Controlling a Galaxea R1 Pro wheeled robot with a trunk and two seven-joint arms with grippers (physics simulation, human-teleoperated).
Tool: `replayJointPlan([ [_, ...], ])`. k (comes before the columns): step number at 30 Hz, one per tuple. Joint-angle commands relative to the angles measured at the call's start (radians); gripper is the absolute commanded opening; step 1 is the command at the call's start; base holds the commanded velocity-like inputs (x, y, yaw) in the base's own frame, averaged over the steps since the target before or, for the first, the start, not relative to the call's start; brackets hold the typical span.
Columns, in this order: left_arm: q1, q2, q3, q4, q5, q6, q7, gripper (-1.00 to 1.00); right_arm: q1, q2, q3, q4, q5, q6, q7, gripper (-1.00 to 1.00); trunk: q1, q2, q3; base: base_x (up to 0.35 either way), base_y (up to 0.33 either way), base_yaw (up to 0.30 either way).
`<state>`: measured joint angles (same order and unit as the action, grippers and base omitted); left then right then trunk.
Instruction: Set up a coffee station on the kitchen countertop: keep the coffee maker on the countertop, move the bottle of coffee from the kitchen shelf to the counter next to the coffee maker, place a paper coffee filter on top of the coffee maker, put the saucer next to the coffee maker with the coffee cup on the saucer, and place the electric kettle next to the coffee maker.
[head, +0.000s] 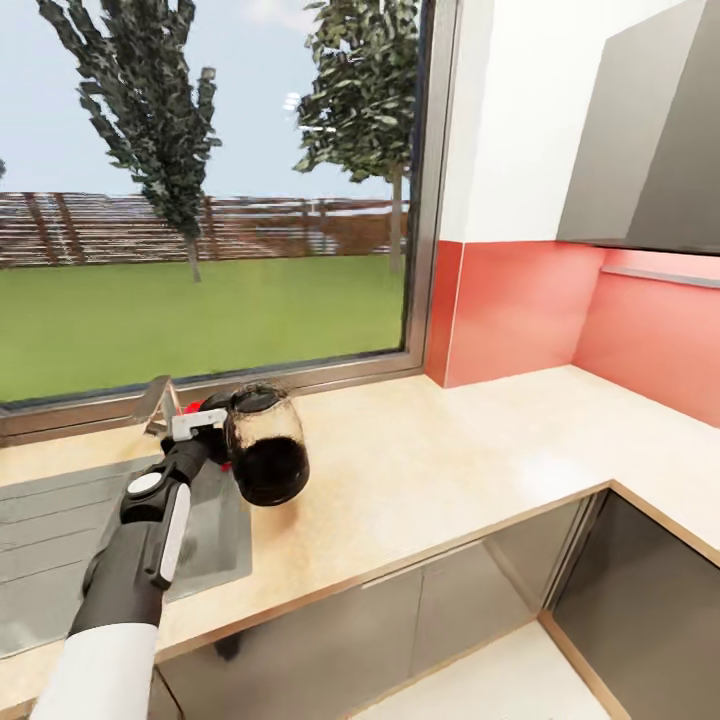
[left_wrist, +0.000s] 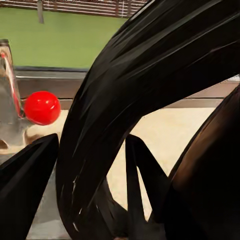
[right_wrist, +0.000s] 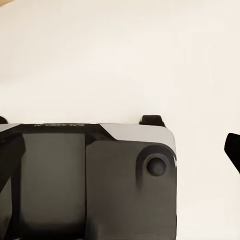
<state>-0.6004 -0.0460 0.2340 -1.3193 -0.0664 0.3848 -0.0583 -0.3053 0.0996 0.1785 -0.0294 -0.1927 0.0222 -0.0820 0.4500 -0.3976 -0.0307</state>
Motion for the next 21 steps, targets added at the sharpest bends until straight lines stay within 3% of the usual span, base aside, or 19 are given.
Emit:
replayJointPlan([
  [1,-0.001,-0.001,0.003,-0.001,-0.006,0.005,-0.007,-1.00,-0.001,0.000,0.009,-0.001,-0.010,0.002,-0.004,1.00,0.000,-0.003,-0.002,-0.341,0.000,0.250],
  [7,-0.001,-0.001,0.005,-0.001,-0.006,0.005,-0.006,-1.00,-0.001,0.000,0.009,-0.001,-0.010,0.003,-0.004,1.00,0.000,-0.003,0.003,-0.333,0.000,0.230],
  [16,-0.001,0.000,0.008,-0.030,-0.007,0.006,-0.006,-1.00,-0.001,-0.003,0.008,-0.001,-0.010,0.004,-0.004,1.00,0.000,-0.003,0.004,-0.336,0.000,0.018],
  [21,0.003,0.000,0.008,-0.031,-0.007,0.006,-0.006,-1.00,-0.001,-0.003,0.009,-0.001,-0.010,0.004,-0.004,1.00,0.000,-0.003,0.004,-0.285,0.000,0.174],
])
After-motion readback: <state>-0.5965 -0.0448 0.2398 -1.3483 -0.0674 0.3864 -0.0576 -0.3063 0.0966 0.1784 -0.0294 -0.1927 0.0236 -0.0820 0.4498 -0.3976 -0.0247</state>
